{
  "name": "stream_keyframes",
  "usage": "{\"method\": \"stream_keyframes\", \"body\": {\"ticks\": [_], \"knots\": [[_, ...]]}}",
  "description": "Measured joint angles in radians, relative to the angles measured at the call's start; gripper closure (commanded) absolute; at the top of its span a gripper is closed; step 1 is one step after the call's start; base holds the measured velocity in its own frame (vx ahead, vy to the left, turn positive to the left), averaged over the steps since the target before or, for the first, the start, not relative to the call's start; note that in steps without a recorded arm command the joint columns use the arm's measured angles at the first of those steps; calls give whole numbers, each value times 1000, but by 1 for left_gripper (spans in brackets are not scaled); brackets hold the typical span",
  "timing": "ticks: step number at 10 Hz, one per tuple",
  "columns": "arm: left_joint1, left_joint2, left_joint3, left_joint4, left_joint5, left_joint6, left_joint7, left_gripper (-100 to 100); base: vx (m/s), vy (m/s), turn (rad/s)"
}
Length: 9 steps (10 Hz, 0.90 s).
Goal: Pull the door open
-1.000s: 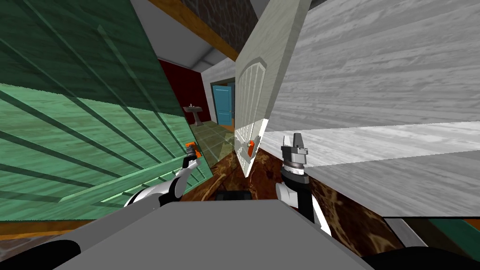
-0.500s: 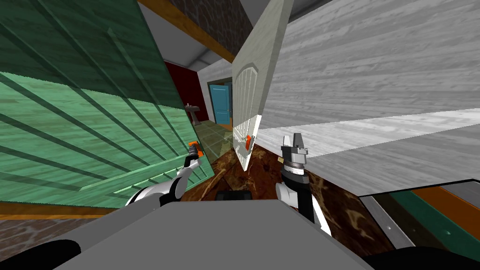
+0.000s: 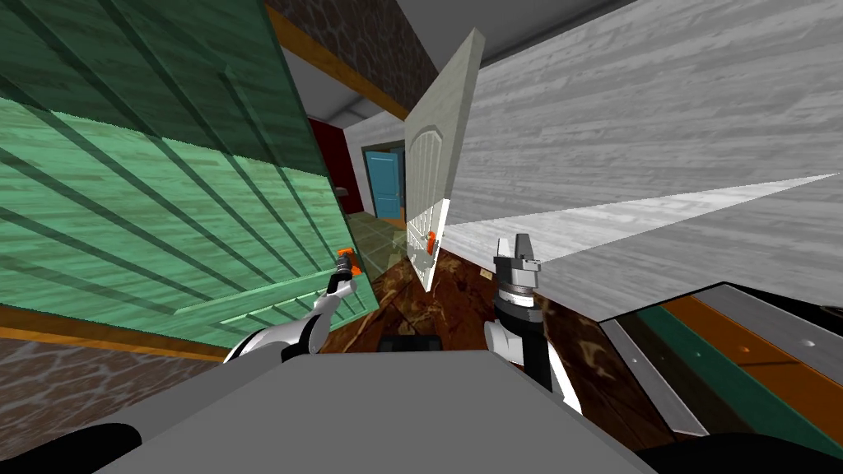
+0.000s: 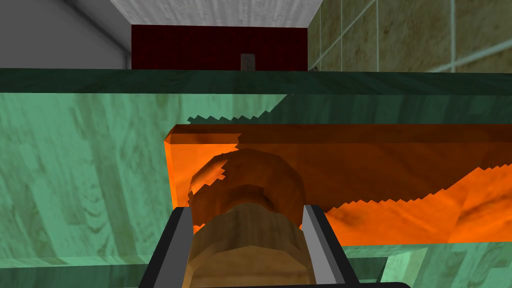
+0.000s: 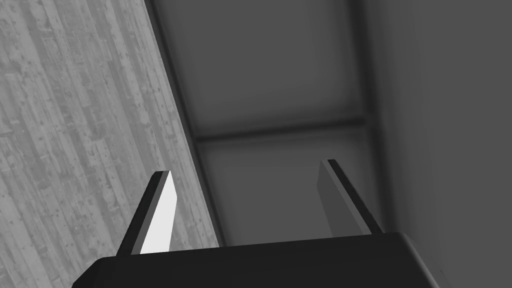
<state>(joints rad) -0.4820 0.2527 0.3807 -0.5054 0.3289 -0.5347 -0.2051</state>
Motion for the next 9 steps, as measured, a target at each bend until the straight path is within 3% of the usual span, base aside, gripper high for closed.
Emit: {"method": "stream_keyframes", "body": {"ticks": [4, 6, 9], "knots": [[-6, 8, -36, 0, -16, 0, 35, 100, -220, 36, -99], [16, 2, -55, -44, -25, 20, 49, 100, -176, 20, -78], [10, 6, -88, -22, -39, 9, 85, 100, -182, 55, -97]]}}
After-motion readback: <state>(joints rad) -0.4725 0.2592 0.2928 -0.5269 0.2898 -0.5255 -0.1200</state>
